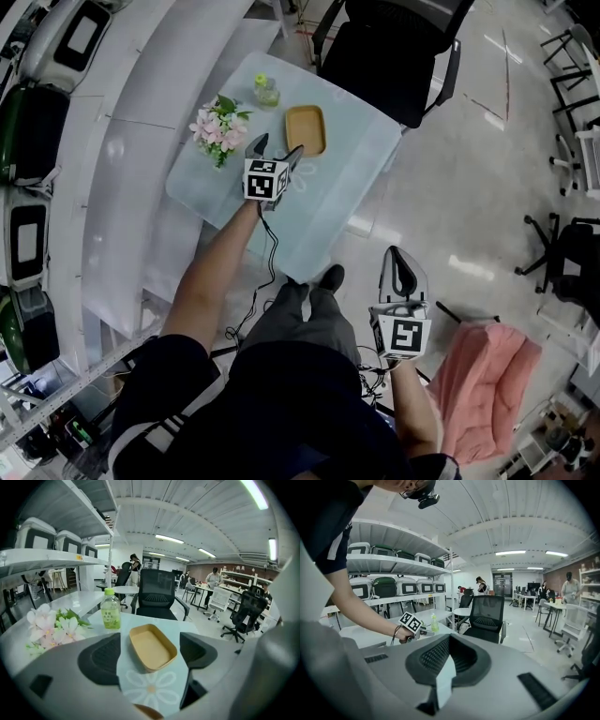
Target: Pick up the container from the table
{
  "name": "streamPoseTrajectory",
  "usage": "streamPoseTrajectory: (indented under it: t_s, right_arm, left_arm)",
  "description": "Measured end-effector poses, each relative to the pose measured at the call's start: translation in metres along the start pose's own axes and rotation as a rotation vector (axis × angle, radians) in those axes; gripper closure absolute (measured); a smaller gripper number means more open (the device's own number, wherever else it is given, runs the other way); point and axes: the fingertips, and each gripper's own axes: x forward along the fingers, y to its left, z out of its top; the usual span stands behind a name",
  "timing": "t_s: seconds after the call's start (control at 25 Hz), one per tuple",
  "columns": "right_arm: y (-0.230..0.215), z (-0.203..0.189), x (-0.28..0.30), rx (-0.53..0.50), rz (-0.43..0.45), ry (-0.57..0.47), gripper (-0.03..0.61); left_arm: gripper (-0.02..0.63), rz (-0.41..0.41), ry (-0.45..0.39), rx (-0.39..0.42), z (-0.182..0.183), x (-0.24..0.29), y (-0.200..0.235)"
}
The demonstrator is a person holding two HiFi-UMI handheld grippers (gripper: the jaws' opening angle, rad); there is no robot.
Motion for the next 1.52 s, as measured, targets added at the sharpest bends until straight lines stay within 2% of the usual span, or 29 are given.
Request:
streamPoseTrajectory:
  t_s: [0.36,0.68,1.12,1.52]
  right_arm:
    - [0.000,-0.011,0.018,0.004,0.005,0.025,0.580]
    - [-0.004,-0.027,0.025,0.007,-0.004,0.069,0.580]
    - [-0.009,-0.038,0.033,0.014,-0.011,0.102,0.580]
    - [-0.011,-0.046,0.038,0.012,-0.011,0.123,0.580]
  left_arm:
    - [0.272,-0.002,0.065,-0.020,-0.013,0.045,0.022]
    - [0.377,0.016,0.168,-0.067,-0.034,0.074,0.038]
    - [0.442,0.035,0.250,-0.082,-0.055,0.095,0.045]
    - [0.492,0.039,0.292,-0.100,-0.064,0.100,0.047]
